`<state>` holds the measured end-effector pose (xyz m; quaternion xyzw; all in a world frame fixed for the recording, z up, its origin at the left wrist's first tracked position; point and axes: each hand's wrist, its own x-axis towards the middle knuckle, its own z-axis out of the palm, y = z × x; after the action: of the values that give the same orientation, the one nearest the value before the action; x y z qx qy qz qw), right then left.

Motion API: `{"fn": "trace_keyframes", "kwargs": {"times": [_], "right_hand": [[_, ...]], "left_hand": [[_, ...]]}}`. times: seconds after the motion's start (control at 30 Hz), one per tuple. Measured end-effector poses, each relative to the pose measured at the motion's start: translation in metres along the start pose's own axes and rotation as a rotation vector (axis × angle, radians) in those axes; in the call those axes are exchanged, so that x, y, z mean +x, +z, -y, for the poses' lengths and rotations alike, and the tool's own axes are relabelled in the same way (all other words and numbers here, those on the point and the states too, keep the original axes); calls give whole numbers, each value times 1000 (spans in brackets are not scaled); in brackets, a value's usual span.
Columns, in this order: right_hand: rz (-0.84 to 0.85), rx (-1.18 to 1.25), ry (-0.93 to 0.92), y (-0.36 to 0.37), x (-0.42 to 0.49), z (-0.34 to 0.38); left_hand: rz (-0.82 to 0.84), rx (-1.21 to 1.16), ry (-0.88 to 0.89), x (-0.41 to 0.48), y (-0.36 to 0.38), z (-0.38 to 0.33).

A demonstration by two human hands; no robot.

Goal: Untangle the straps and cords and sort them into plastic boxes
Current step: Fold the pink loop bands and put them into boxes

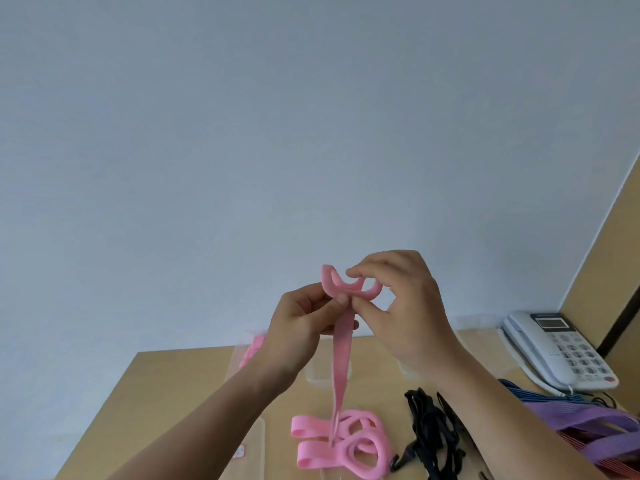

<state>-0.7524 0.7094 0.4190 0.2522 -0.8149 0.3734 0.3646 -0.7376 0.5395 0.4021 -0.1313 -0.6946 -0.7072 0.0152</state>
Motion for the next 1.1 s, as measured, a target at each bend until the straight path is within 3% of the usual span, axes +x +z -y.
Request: {"fn": "trace_keyframes", "kwargs": {"times": [0.17, 0.43, 0.63, 0.77, 0.97, 1.1], "right_hand": [[114, -27, -45, 11, 4, 16], [11, -187, -141, 33, -9, 29], [54, -242, -194, 37, -25, 38], [137, -236, -142, 33, -31, 45], [139, -71, -47, 30, -35, 57], [142, 101, 184, 28, -32, 61]], "left_hand": [[7, 1, 2, -11, -22, 1], [33, -142, -166, -23, -42, 6], [75, -239, -143, -28, -52, 4], [115, -245, -105, -34, -58, 7], [35, -188, -119, -42, -55, 9], [-16, -6, -82, -46, -53, 7]]}}
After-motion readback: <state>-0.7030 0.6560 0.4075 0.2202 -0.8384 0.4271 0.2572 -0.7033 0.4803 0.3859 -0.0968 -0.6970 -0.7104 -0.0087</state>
